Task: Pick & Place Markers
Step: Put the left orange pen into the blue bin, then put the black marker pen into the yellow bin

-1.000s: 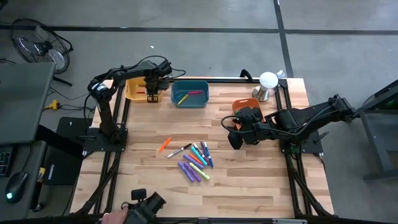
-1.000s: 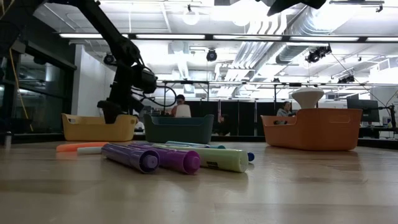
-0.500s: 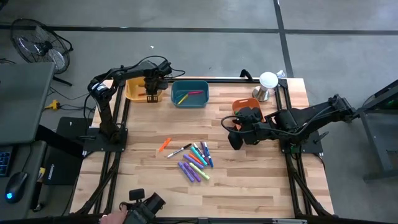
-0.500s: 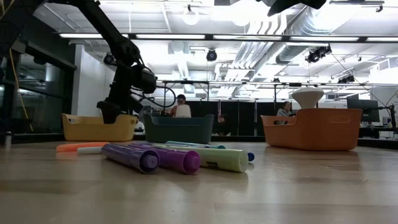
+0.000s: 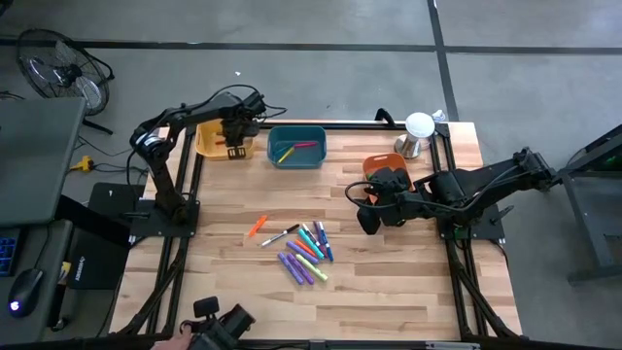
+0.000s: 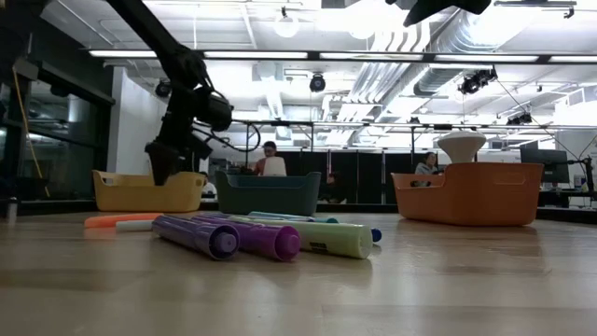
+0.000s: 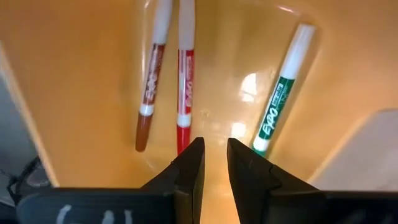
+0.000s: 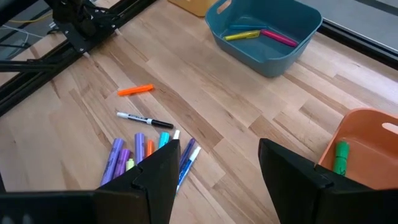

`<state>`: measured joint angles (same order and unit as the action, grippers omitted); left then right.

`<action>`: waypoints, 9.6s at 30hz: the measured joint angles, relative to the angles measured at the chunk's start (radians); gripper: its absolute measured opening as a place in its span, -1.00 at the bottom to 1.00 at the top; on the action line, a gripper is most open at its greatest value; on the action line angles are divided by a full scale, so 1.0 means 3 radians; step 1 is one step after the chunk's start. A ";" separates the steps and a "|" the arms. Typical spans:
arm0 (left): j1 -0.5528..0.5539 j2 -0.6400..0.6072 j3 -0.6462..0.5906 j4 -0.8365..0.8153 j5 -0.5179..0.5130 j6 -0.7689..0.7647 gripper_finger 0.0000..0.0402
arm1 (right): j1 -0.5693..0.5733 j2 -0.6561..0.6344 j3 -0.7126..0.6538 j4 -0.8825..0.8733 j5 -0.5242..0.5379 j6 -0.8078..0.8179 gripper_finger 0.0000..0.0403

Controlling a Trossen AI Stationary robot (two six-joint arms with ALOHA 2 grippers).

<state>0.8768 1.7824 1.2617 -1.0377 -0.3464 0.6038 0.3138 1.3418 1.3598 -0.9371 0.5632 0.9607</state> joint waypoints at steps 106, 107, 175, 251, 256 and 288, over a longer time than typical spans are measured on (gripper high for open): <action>-0.3142 -0.0163 -0.1223 0.0974 0.1366 -0.4871 -0.12 | 0.0004 0.0000 0.0001 0.0318 -0.0666 -0.1189 0.02; -0.3143 -0.0163 -0.1223 0.0981 0.1349 -0.4870 -0.18 | 0.0004 0.0000 0.0001 0.0316 -0.0666 -0.1189 0.02; -0.2836 -0.0409 -0.0011 0.0325 0.0706 -0.3573 -0.85 | 0.0005 0.0000 0.0001 0.0291 -0.0634 -0.1195 0.02; -0.1331 0.0346 0.0593 0.0340 0.0618 -0.0847 -0.37 | 0.0001 0.0000 0.0001 0.0294 -0.0291 -0.0871 0.02; -0.1332 0.0169 0.0593 0.0119 0.0995 -0.1227 -0.36 | 0.0001 0.0000 0.0000 0.0294 -0.0329 -0.0870 0.02; -0.2866 -0.0422 0.0249 -0.0089 0.1271 -0.2894 -0.36 | 0.0004 0.0000 0.0000 0.0295 -0.0544 -0.0872 0.02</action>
<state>0.0169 1.6558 1.3364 -1.0643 0.0349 -0.2643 0.3149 1.3418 1.3598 -0.8486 0.4002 0.6991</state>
